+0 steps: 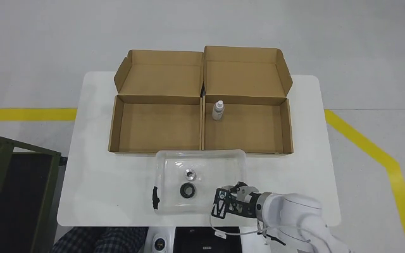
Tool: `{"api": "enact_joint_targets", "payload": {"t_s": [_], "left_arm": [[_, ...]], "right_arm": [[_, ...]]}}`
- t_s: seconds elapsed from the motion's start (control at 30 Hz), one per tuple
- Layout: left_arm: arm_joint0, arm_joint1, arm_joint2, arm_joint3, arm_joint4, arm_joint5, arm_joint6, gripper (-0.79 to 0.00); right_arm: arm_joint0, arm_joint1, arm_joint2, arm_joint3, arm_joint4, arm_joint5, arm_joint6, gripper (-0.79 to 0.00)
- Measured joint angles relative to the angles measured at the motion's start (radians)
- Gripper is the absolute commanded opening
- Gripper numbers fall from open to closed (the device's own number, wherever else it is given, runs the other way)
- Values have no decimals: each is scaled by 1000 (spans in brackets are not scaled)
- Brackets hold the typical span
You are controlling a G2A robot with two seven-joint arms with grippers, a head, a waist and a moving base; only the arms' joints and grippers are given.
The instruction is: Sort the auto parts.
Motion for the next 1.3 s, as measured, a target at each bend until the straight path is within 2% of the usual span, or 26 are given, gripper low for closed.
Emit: {"api": "enact_joint_targets", "payload": {"t_s": [0.17,0.37,0.67,1.07,1.3], "left_arm": [[0,0,0,0,0,0,0,0],[0,0,0,0,0,0,0,0],[0,0,0,0,0,0,0,0],[0,0,0,0,0,0,0,0],[0,0,0,0,0,0,0,0]], "right_arm": [[36,1,-35,-20,91,31,131,-785],[125,17,-113,39,138,92,190,-785],[276,46,-225,108,259,163,261,-628],[381,109,-305,132,385,186,284,-539],[438,141,-360,147,416,201,299,-517]]}}
